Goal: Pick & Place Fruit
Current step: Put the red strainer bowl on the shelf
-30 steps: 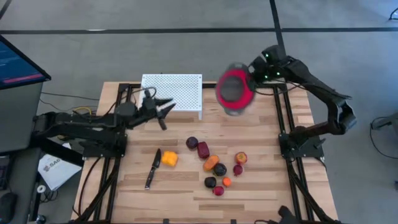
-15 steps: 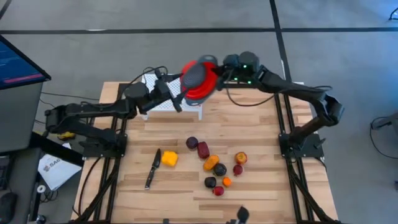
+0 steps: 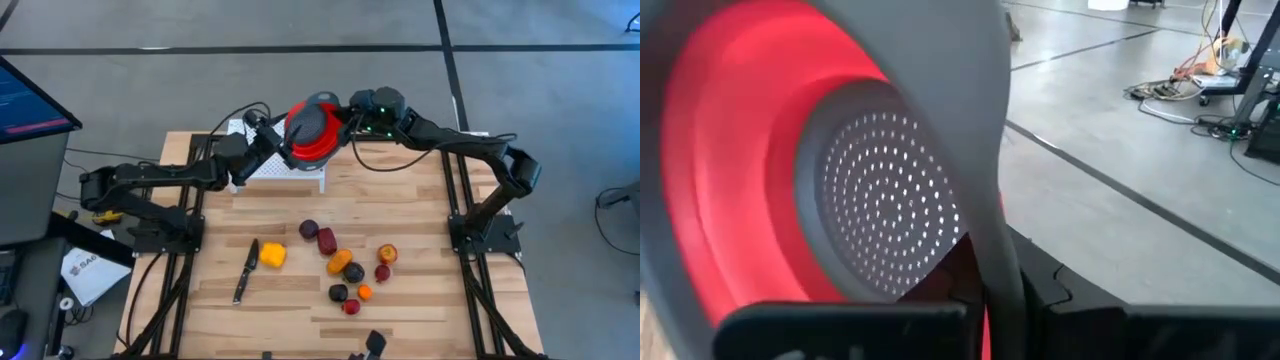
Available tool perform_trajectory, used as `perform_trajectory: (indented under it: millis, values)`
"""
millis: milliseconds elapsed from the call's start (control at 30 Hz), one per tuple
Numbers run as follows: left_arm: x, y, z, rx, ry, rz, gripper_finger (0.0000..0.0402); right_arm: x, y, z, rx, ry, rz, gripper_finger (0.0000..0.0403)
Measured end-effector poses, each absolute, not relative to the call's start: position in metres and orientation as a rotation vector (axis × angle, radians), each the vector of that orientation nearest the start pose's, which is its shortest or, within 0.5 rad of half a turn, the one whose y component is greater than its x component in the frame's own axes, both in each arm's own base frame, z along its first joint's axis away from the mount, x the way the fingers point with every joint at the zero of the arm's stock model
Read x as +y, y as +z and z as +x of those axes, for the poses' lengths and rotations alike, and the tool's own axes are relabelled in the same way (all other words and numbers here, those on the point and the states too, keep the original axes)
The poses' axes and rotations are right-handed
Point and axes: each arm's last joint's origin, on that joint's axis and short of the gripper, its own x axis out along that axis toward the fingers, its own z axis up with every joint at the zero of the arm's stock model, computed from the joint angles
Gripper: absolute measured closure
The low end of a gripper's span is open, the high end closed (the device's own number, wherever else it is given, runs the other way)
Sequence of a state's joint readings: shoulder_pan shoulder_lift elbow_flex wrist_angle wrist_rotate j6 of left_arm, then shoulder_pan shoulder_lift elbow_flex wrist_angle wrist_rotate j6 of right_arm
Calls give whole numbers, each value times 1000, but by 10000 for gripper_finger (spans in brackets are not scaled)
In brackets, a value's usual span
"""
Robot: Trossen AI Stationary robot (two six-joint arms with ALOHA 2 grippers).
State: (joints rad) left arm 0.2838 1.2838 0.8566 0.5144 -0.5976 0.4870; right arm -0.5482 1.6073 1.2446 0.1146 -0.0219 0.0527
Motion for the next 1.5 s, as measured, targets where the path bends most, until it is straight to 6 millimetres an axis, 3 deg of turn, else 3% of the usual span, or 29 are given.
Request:
perform_trajectory:
  millis: [267,400,533,667,800,900,1067,1300,1500]
  values:
    - [99,319,266,118,918,427,380,-188,315,324,225,-498,56,384]
    - [98,324,262,112,926,438,379,-185,319,326,213,-480,-11,348]
    - [94,329,257,115,935,440,382,-181,337,315,242,-469,-116,277]
    - [91,336,247,118,934,442,388,-167,352,294,339,-437,-242,194]
    - [88,356,227,153,942,408,385,-157,361,269,431,-444,-220,143]
    - [91,374,208,229,961,322,388,-154,349,257,485,-449,-161,136]
    - [117,396,170,344,969,42,386,-152,301,252,514,-459,-67,134]
    - [179,380,125,391,860,-411,385,-146,251,262,429,-420,-7,135]
    - [217,360,95,448,881,-527,382,-140,236,272,436,-383,-5,138]
